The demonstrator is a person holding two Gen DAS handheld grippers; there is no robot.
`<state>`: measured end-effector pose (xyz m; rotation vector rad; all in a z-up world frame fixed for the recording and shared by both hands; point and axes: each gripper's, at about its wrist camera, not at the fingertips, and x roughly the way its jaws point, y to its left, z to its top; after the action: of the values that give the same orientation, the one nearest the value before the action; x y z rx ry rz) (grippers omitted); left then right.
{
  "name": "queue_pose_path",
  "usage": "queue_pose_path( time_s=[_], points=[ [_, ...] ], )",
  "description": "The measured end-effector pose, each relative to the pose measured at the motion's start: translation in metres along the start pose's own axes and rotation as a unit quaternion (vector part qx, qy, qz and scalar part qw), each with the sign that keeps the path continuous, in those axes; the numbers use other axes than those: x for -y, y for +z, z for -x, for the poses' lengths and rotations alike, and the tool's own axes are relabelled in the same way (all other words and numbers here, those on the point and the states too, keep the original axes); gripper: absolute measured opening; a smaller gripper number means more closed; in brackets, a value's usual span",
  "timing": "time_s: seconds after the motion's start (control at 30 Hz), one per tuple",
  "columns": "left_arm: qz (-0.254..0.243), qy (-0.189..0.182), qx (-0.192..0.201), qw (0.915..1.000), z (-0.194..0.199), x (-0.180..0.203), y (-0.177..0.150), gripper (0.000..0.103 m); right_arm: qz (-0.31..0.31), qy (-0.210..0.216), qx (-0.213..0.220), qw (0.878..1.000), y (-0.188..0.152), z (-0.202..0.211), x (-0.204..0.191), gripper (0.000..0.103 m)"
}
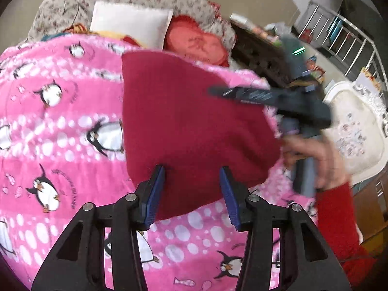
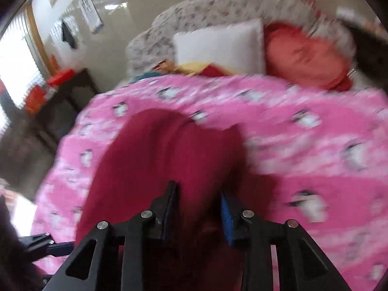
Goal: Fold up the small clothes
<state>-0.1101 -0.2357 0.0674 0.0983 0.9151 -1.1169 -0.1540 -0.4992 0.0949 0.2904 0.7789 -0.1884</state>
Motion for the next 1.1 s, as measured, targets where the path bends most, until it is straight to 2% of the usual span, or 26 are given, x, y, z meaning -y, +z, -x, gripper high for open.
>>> queue_pose_path(
  time_s=[0.03,0.07,0.13,0.17,0.2,0.23,0.27,0.4,0.47,0.5,0.53,0.57,0.63,0.77,0.8,0.9,0.97,1.03,1.1],
  points=[
    [-0.005,0.004,0.0,1.0,-0.002,0.002,-0.001,0.046,0.012,-0.022,0.01,1.0,0.0,0.011,0.001,0.023],
    [-0.01,0.008,0.001,0.9999,-0.004,0.004,-0.002,0.049,0.011,-0.023,0.015,1.0,0.001,0.02,0.004,0.022],
    [-0.017,0.009,0.003,0.9998,-0.006,0.009,-0.006,0.06,-0.005,0.014,0.03,0.999,0.0,0.042,0.009,0.022],
    [-0.017,0.01,0.006,0.9998,-0.008,0.01,-0.008,0.06,-0.006,0.03,0.039,0.999,-0.001,0.051,0.008,0.023],
    [-0.019,0.014,0.009,0.9997,-0.008,0.011,-0.01,0.06,-0.006,0.049,0.047,0.998,-0.004,0.06,0.005,0.035],
    [-0.022,0.017,0.009,0.9996,-0.007,0.012,-0.013,0.06,-0.005,0.068,0.051,0.996,-0.01,0.068,0.0,0.056],
    [-0.026,0.02,0.009,0.9994,-0.007,0.013,-0.015,0.06,-0.007,0.086,0.05,0.995,-0.02,0.074,-0.007,0.06],
    [-0.024,0.022,0.007,0.9994,-0.008,0.011,-0.02,0.06,-0.034,0.172,0.034,0.984,-0.051,0.071,-0.024,0.061],
    [-0.021,0.024,0.007,0.9995,-0.01,0.012,-0.021,0.06,-0.051,0.2,0.035,0.978,-0.058,0.059,-0.028,0.055],
    [-0.02,0.026,0.006,0.9994,-0.01,0.012,-0.021,0.06,-0.049,0.193,0.03,0.98,-0.06,0.05,-0.033,0.031],
    [-0.019,0.028,0.005,0.9994,-0.009,0.013,-0.021,0.06,-0.04,0.172,0.021,0.984,-0.061,0.043,-0.036,0.012],
    [-0.017,0.029,0.001,0.9994,-0.006,0.013,-0.022,0.06,-0.026,0.136,0.017,0.99,-0.062,0.038,-0.039,0.012],
    [-0.015,0.018,-0.002,0.9997,0.002,0.016,-0.025,0.06,-0.02,0.134,0.024,0.991,-0.064,0.049,-0.037,0.011],
    [-0.035,0.017,0.025,0.9989,0.024,0.023,-0.027,0.06,0.018,0.076,0.039,0.996,-0.079,0.08,-0.034,0.009],
    [-0.036,0.018,0.031,0.9987,0.025,0.024,-0.026,0.06,0.021,0.062,0.037,0.997,-0.081,0.079,-0.032,0.004],
    [-0.024,0.017,0.028,0.9992,0.014,0.019,-0.02,0.06,0.0,0.032,0.019,0.999,-0.092,0.055,-0.019,0.003],
    [-0.011,0.016,0.019,0.9996,0.001,0.014,-0.017,0.06,-0.005,0.032,-0.002,0.999,-0.099,0.037,-0.015,0.003],
    [-0.006,0.029,0.007,0.9995,-0.01,0.011,-0.017,0.06,-0.02,0.06,0.01,0.998,-0.098,0.048,-0.011,0.004],
    [-0.018,0.034,0.012,0.9992,-0.011,0.013,-0.017,0.06,-0.04,0.08,0.038,0.995,-0.09,0.072,-0.007,0.011]
  ],
)
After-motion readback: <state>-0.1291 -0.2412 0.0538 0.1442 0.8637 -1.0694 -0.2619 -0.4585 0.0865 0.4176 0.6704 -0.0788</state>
